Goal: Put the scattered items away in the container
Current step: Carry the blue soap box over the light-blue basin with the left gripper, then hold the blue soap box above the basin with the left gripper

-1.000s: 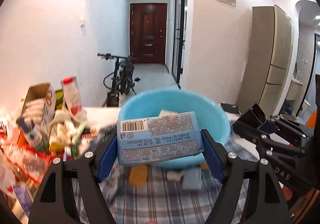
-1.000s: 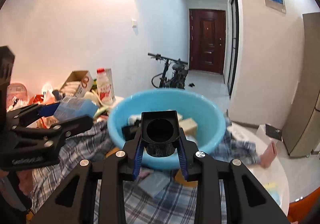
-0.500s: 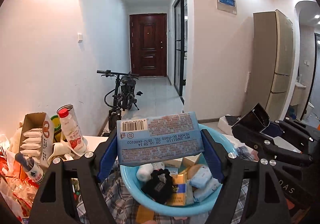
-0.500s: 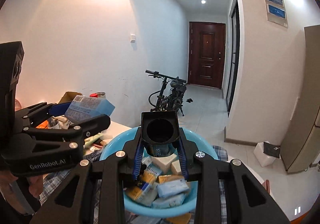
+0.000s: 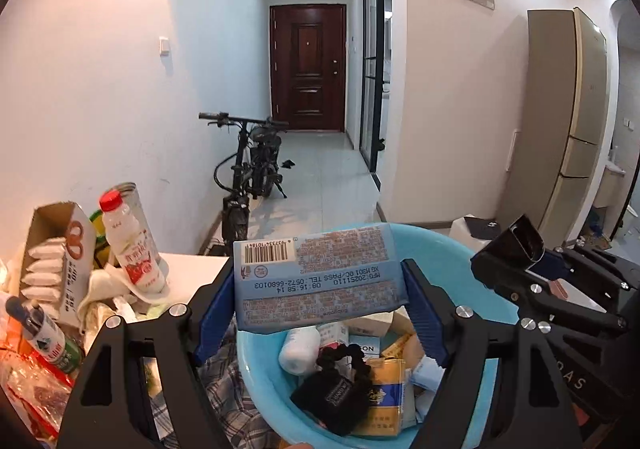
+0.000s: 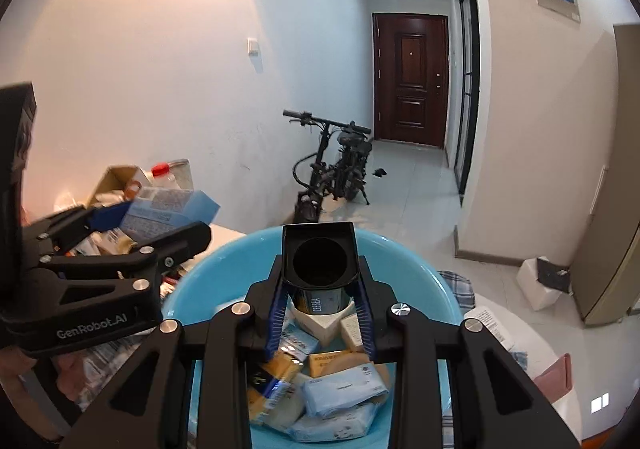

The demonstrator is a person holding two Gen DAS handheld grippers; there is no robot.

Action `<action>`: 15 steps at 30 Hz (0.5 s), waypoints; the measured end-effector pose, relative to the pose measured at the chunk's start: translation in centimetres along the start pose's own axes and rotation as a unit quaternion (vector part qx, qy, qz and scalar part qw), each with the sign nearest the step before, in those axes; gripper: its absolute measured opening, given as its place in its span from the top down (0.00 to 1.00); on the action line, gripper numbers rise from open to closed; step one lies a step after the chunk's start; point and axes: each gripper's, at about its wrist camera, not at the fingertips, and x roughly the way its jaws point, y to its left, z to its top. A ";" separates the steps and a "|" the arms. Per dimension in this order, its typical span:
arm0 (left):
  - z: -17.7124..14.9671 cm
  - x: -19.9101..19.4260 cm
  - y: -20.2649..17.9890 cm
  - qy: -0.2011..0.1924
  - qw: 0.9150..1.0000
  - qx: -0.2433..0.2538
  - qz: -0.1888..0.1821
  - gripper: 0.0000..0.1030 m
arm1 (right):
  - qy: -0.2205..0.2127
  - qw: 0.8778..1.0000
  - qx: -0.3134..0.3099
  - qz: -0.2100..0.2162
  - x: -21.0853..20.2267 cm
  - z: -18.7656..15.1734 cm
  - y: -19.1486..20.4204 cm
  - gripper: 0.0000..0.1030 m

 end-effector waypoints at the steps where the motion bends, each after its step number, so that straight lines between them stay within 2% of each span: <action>1: -0.1 0.2 0.0 0.003 1.000 0.002 -0.001 0.26 | 0.001 1.000 -0.002 -0.001 0.1 0.0 0.1 0.68; 4: -0.1 0.2 -0.1 0.006 1.000 0.002 -0.004 0.26 | 0.011 1.000 -0.008 0.013 0.5 -0.2 0.3 0.68; 7: 0.0 0.3 0.0 0.007 1.000 -0.002 -0.006 0.26 | 0.014 1.000 -0.012 0.009 0.2 -0.2 -0.1 0.68; 10: 0.0 0.7 0.1 0.011 1.000 0.000 0.000 0.26 | 0.016 1.000 -0.008 0.012 0.3 -0.2 -0.6 0.84; 15: -0.1 1.0 0.0 0.016 1.000 -0.001 -0.002 0.26 | 0.011 1.000 -0.010 0.004 -0.3 -0.1 -0.7 0.84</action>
